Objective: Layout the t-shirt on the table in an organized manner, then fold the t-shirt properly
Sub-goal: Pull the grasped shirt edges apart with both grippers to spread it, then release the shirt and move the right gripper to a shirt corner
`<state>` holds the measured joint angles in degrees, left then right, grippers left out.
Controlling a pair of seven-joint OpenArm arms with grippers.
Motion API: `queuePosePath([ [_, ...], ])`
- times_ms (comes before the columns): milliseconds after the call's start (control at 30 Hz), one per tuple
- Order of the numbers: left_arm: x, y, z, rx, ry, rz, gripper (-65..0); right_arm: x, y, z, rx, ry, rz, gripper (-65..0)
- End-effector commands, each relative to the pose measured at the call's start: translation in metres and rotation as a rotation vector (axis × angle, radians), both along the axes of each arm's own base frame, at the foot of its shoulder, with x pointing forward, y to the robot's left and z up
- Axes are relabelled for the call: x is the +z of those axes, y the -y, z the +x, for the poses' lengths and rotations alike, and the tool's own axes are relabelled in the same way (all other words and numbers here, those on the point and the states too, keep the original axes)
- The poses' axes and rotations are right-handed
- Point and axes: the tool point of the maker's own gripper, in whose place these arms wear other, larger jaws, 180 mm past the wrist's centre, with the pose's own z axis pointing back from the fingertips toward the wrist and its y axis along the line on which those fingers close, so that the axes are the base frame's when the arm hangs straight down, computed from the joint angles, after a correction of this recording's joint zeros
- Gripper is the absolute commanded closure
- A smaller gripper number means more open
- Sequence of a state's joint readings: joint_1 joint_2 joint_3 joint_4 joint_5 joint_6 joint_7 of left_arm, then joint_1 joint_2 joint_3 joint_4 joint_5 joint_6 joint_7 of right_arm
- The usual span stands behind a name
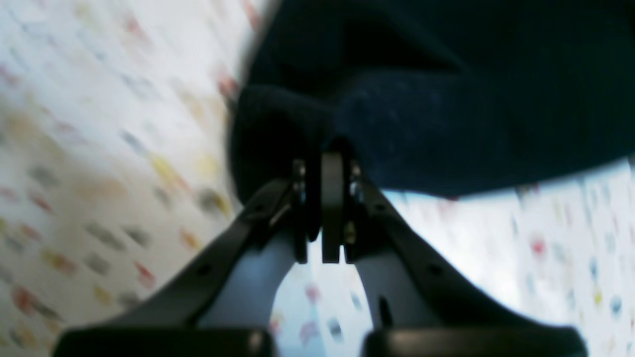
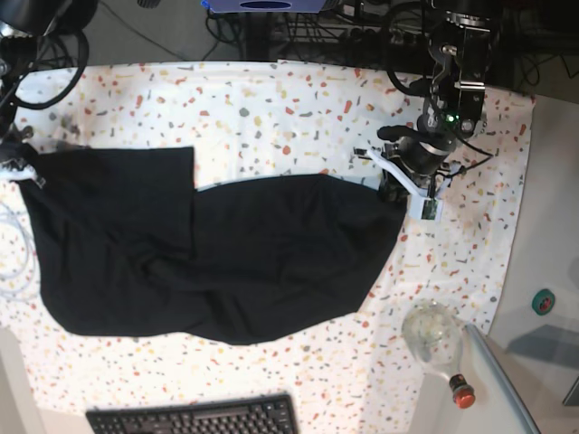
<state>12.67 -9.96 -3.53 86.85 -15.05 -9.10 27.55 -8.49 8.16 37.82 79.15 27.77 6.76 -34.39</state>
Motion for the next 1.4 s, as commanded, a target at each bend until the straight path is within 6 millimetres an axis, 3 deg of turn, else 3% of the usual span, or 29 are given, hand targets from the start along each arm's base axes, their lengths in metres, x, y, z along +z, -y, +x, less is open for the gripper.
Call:
queuePosePath([
  [0, 0.017, -0.008, 0.014, 0.013, 0.075, 0.01, 0.0, 0.012, 0.012, 0.008, -0.006, 0.048, -0.028, 0.0],
  [133, 0.007, -0.02, -0.003, 0.004, 0.033, 0.041, 0.0, -0.005, 0.009, -0.015, -0.002, -0.014, -0.016, 0.0],
  [333, 0.004, -0.024, -0.012, -0.004, 0.014, 0.054, 0.0, 0.002, -0.008, -0.016, 0.11, -0.028, -0.016, 0.0],
  [467, -0.001, -0.024, -0.02, -0.011, -0.032, 0.06, 0.0, 0.022, -0.014, -0.014, 0.189, 0.011, -0.064, -25.8],
  [500, 0.0, -0.024, -0.02, -0.014, -0.038, 0.062, 0.0, 0.031, -0.016, -0.013, 0.207, 0.024, -0.087, -29.6],
  [567, 0.004, -0.022, -0.019, -0.02, -0.034, 0.064, 0.0, 0.047, -0.016, -0.01, 0.224, 0.053, -0.125, -31.1],
  [600, 0.008, -0.024, -0.018, -0.026, -0.027, 0.073, -4.6, 0.054, -0.016, -0.009, 0.227, 0.065, -0.14, -31.1],
  [667, 0.013, -0.028, -0.016, -0.034, -0.015, 0.087, -23.2, 0.065, -0.014, -0.008, 0.231, 0.085, -0.165, -31.1],
  [733, 0.015, -0.031, -0.015, -0.028, -0.008, 0.092, -37.2, 0.072, -0.022, -0.008, 0.272, 0.087, -0.183, -31.4],
  [800, 0.02, -0.051, -0.012, 0.023, 0.005, 0.107, -43.6, 0.07, -0.062, -0.005, 0.394, 0.078, -0.159, -31.8],
  [900, 0.031, -0.085, -0.01, 0.115, 0.032, 0.13, -43.3, 0.056, -0.139, -0.009, 0.634, 0.047, -0.121, -31.4],
  [1033, 0.04, -0.119, -0.018, 0.242, 0.054, 0.082, -43.3, 0.027, -0.207, -0.015, 0.791, -0.006, -0.19, -31.4],
  [1167, 0.051, -0.153, -0.033, 0.401, 0.092, -0.071, -43.3, 0.006, -0.244, -0.022, 0.836, -0.039, -0.268, -32.1],
  [1367, 0.051, -0.141, -0.039, 0.309, 0.096, -0.144, -43.3, -0.016, -0.28, -0.025, 0.886, -0.072, -0.211, -32.1],
])
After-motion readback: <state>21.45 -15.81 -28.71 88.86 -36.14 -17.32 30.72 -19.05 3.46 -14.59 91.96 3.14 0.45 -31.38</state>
